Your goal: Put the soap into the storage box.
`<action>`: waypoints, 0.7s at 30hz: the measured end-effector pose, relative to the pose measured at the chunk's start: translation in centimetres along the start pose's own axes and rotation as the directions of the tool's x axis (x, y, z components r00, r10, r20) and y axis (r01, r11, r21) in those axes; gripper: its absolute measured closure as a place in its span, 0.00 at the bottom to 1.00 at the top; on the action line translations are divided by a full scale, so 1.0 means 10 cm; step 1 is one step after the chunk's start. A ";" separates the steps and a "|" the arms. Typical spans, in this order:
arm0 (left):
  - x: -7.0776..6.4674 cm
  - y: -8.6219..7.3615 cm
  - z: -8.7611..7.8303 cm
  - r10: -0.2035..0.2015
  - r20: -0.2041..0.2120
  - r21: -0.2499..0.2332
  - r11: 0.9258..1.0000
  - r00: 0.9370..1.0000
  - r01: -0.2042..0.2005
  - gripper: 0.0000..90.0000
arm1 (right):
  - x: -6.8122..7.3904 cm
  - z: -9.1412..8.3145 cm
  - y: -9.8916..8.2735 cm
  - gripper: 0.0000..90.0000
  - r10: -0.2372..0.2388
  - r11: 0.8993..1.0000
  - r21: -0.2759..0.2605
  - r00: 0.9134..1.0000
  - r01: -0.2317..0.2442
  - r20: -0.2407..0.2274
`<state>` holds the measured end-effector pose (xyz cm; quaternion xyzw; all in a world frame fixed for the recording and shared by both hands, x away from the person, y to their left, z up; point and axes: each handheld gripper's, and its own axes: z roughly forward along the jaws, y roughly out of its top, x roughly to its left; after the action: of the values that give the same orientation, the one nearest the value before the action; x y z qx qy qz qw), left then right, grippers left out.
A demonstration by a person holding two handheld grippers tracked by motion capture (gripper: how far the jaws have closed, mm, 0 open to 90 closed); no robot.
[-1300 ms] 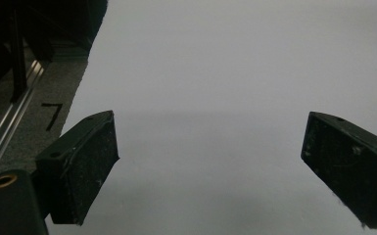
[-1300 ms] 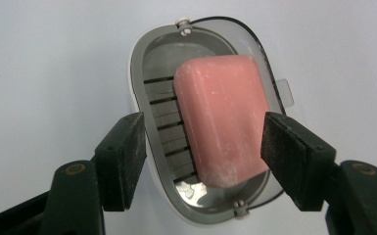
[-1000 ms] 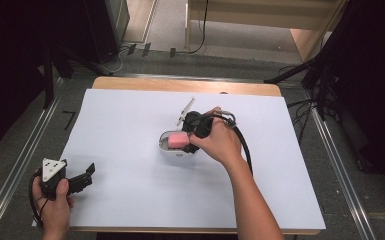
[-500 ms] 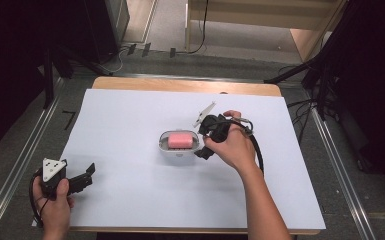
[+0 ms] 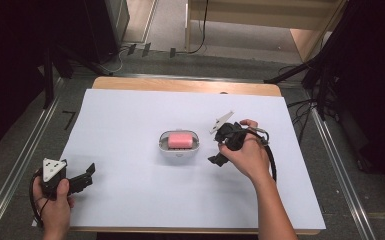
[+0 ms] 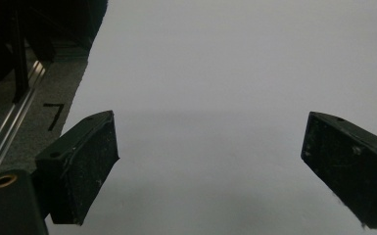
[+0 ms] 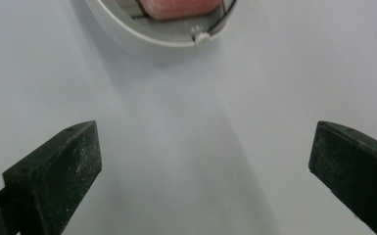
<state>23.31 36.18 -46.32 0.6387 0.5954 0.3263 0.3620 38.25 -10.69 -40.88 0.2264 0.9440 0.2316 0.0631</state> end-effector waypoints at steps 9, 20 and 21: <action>-0.01 0.00 0.00 0.004 -0.004 -0.002 1.000 1.000 -0.004 0.08 | -0.04 -0.05 -0.30 0.00 0.062 0.998 -0.016 0.998 -0.062 0.016; -0.01 0.00 0.00 0.004 -0.007 -0.004 1.000 1.000 -0.004 0.08 | -0.05 -0.10 -0.69 0.00 0.126 0.992 -0.032 0.991 -0.125 0.034; -0.01 0.00 0.00 0.004 -0.007 -0.004 1.000 1.000 -0.004 0.08 | -0.05 -0.10 -0.74 0.00 0.133 0.991 -0.032 0.990 -0.132 0.036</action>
<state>23.28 36.05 -46.35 0.6381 0.5948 0.3302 0.3606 35.56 -17.18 -43.43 0.2919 0.9220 0.2450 0.0691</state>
